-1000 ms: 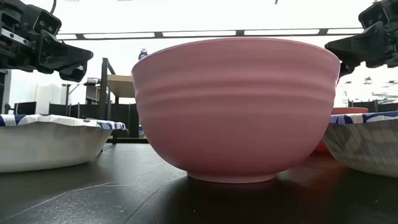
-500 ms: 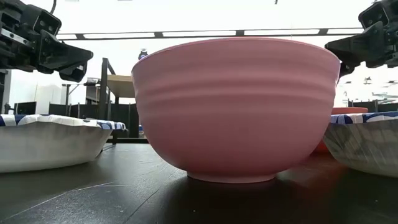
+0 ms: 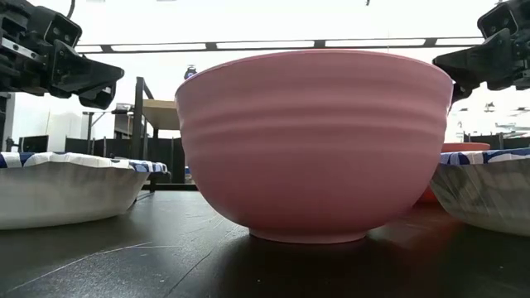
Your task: Place and stack bowls onto a shelf
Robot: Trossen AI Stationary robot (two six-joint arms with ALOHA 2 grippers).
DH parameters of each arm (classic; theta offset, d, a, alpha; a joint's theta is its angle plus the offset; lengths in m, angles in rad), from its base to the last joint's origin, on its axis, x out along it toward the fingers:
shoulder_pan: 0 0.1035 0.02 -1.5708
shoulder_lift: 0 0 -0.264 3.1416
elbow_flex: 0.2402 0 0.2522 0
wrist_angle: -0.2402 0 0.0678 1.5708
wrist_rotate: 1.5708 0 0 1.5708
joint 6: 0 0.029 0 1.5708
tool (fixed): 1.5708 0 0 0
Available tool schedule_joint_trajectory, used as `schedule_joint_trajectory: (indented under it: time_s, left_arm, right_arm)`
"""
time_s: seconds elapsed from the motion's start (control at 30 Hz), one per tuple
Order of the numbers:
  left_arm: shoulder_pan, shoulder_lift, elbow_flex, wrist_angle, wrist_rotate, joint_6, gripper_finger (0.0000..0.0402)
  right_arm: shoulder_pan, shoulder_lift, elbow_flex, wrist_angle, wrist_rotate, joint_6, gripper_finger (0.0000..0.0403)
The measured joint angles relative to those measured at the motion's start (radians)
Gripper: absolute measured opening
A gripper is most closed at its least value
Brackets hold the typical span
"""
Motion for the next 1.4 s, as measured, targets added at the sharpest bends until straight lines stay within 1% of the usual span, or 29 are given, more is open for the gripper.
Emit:
schedule_joint_trajectory:
  time_s: [0.27, 0.3, 0.4, 0.47, 0.63, 0.77, 0.83, 0.9, 0.97, 1.03, 1.1, 1.17, 1.23, 1.4]
  left_arm:
    - [0.0, 0.0, 0.0, 0.0, 0.0, 0.0, 0.0]
    - [0.0, 0.0, 0.0, 0.0, 0.0, 0.0, 0.0]
    - [0.0, 0.0, 0.0, 0.0, 0.0, 0.0, 0.0]
    - [0.0, 0.0, 0.0, 0.0, 0.0, 0.0, 0.0]
    - [0.0, 0.0, 0.0, 0.0, 0.0, 0.0, 0.0]
    - [0.0, 0.0, 0.0, 0.02, 0.0, 0.002, 0.0]
    - [0.0, 0.002, 0.0, 0.108, 0.0, -0.05, 0.0]
    - [0.0, 0.003, 0.0, 0.254, -0.004, -0.15, 0.0]
    - [0.0, 0.003, 0.0, 0.422, -0.033, -0.238, 0.0]
    - [0.0, 0.003, 0.0, 0.572, -0.066, -0.261, 0.0]
    - [0.0, 0.003, 0.0, 0.7, -0.072, -0.257, 0.0]
    - [0.0, 0.001, 0.0, 0.803, -0.072, -0.257, 0.0]
    - [0.0, -0.002, 0.0, 0.864, -0.072, -0.261, 0.0]
    - [0.0, -0.005, 0.0, 0.877, -0.074, -0.235, 0.0]
  right_arm:
    - [0.0, 0.0, 0.0, 0.002, 0.0, 0.0, 0.0009]
    - [0.0, 0.0, 0.0, 0.004, 0.0, 0.015, 0.0009]
    - [0.0, 0.0, 0.0, 0.004, -0.001, 0.155, 0.0009]
    - [0.0, 0.0, 0.0, 0.016, 0.001, 0.205, 0.0009]
    - [0.002, 0.0, 0.0, 0.133, -0.001, 0.289, 0.0009]
    - [0.002, 0.005, 0.0, 0.268, -0.001, 0.305, 0.0009]
    - [0.002, 0.022, 0.0, 0.326, -0.001, 0.304, 0.0009]
    - [0.002, 0.049, 0.0, 0.373, 0.004, 0.304, 0.0009]
    - [0.002, 0.091, 0.0, 0.422, 0.035, 0.311, 0.0009]
    - [0.002, 0.139, 0.007, 0.433, 0.081, 0.317, 0.0009]
    - [0.002, 0.197, 0.035, 0.427, 0.132, 0.318, 0.0009]
    - [0.002, 0.254, 0.081, 0.392, 0.183, 0.326, 0.0009]
    - [0.0, 0.307, 0.152, 0.291, 0.236, 0.352, 0.0009]
    - [0.0, 0.422, 0.403, -0.2, 0.334, 0.473, 0.0009]
